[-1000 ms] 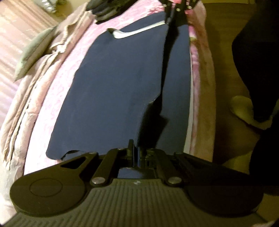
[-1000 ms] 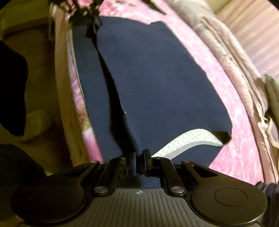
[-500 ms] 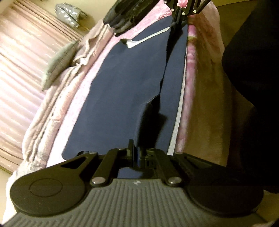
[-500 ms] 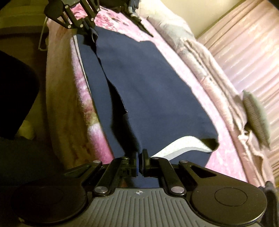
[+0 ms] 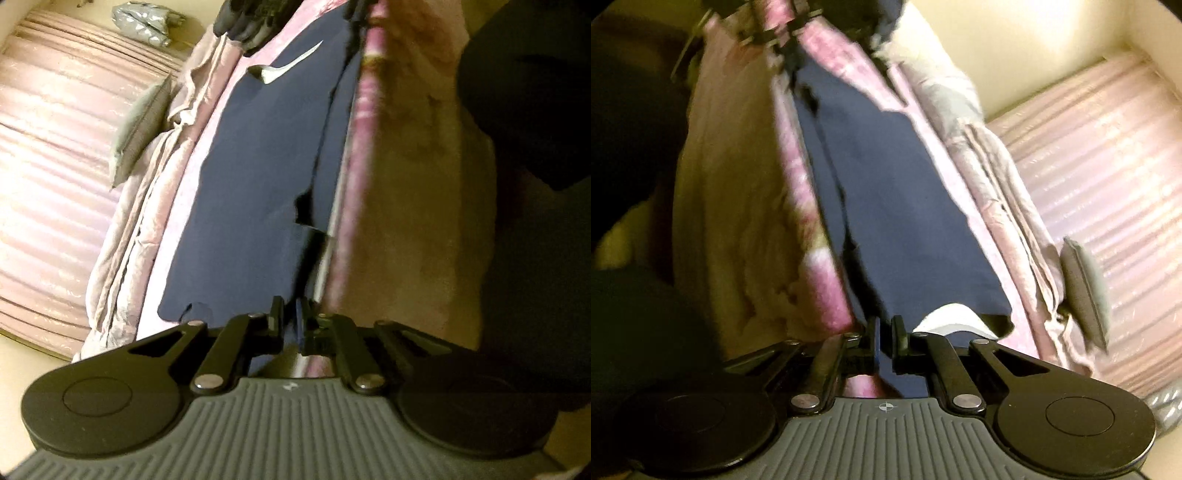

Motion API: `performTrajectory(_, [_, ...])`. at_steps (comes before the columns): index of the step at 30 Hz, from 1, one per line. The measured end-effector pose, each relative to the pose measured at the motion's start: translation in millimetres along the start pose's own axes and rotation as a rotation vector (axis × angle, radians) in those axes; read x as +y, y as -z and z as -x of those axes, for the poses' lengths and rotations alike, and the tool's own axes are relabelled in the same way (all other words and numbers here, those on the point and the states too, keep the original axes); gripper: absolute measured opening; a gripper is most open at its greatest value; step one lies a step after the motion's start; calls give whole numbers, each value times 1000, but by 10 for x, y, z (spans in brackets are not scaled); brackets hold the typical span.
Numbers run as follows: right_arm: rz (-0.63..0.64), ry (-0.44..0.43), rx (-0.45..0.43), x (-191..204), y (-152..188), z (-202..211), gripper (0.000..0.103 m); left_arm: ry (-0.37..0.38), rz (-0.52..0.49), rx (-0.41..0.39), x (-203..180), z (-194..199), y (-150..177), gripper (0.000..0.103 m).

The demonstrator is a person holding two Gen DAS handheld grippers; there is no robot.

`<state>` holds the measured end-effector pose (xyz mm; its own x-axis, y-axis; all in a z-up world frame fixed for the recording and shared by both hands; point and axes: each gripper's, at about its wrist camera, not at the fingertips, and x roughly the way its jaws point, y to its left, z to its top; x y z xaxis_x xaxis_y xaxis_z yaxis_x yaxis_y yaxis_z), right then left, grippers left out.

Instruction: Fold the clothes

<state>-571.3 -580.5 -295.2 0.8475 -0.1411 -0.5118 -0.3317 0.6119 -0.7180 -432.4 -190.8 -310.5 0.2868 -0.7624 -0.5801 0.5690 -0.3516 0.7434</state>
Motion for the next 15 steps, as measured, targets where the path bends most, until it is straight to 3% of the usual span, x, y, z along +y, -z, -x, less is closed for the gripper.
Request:
performTrajectory(3, [-147, -13, -22, -133, -52, 58, 3, 9, 104, 5, 105, 144, -9, 6])
performTrajectory(5, [-324, -61, -41, -280, -120, -1, 3, 5, 194, -2, 228, 177, -50, 8])
performTrajectory(7, [-455, -83, -63, -414, -209, -86, 3, 4, 285, 3, 358, 87, -99, 16])
performTrajectory(10, [-619, -100, -89, -600, -351, -248, 3, 5, 421, 14, 553, -79, -175, 18])
performTrajectory(13, [-769, -166, -11, -705, -385, -503, 3, 68, 513, 53, 616, -336, -189, 18])
performTrajectory(15, [-835, -206, 49, -724, -360, -607, 4, 79, 476, 57, 563, -372, -190, 15])
